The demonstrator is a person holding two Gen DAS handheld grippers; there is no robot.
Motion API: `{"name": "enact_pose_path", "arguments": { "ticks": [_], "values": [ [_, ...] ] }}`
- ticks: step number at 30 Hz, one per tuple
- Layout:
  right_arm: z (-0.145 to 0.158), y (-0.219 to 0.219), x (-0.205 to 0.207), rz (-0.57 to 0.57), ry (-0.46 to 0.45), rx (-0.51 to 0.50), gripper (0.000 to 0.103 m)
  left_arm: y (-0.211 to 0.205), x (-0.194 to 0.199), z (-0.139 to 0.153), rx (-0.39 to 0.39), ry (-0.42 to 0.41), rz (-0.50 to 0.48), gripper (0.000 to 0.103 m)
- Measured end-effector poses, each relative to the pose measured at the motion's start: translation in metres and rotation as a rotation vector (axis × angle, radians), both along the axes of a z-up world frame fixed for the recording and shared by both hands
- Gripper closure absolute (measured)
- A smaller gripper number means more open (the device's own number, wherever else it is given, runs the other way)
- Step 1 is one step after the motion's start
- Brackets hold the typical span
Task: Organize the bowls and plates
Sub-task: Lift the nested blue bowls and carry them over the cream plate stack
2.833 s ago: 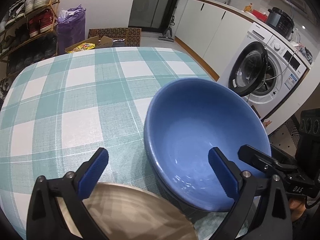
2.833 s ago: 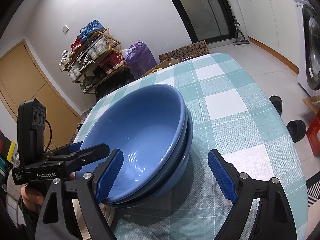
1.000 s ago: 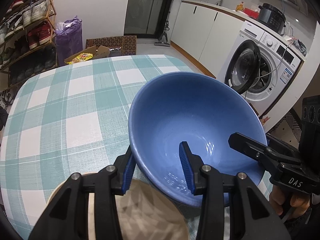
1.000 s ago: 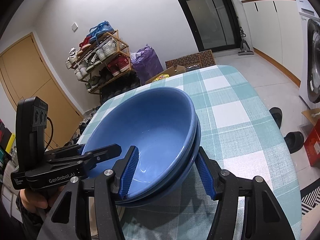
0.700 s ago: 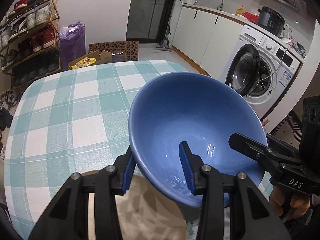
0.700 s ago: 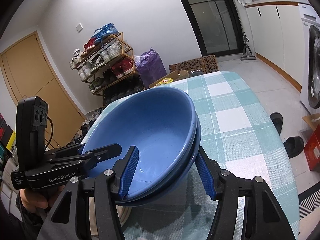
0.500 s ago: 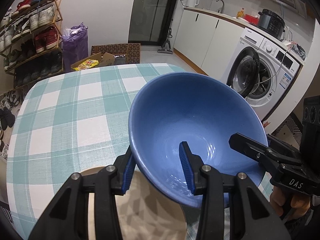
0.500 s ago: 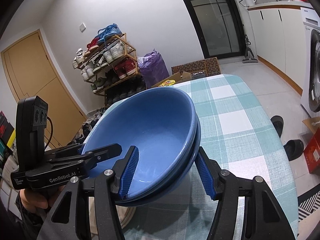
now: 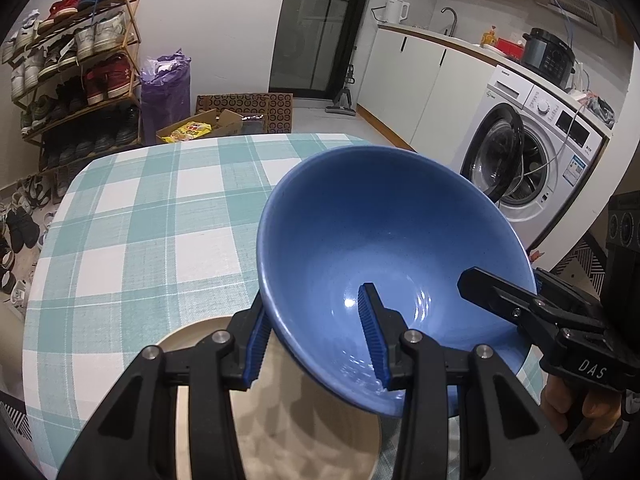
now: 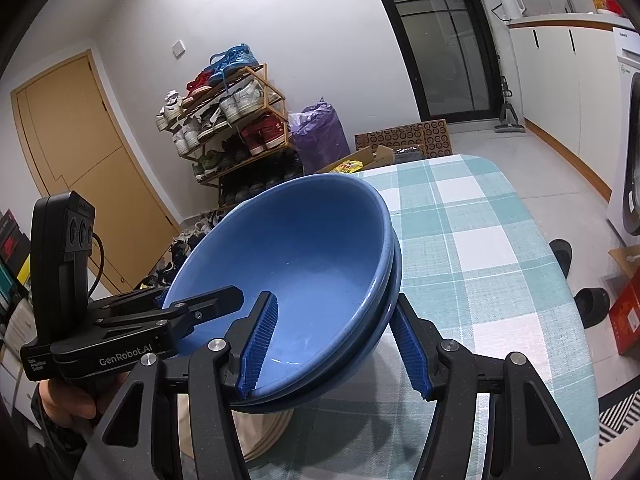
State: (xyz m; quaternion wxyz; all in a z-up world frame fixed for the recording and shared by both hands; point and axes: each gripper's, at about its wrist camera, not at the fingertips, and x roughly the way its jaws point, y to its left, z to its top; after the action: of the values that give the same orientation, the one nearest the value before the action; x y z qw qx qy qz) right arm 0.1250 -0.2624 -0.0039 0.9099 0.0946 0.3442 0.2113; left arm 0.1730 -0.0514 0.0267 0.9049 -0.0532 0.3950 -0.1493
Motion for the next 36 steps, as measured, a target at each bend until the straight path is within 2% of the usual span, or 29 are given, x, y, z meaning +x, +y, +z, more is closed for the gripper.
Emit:
{"name": "enact_pose_path", "arguments": {
  "ticks": [22,36],
  "values": [
    [-0.001,0.034,0.003,0.088,-0.013,0.004,0.043,0.03,-0.026,0.005,0.007,-0.027,0.075,0.062],
    [-0.012,0.065,0.0,0.156,-0.007,-0.005,0.043,0.056,-0.04,-0.004,0.009,-0.029,0.146,0.062]
  ]
}}
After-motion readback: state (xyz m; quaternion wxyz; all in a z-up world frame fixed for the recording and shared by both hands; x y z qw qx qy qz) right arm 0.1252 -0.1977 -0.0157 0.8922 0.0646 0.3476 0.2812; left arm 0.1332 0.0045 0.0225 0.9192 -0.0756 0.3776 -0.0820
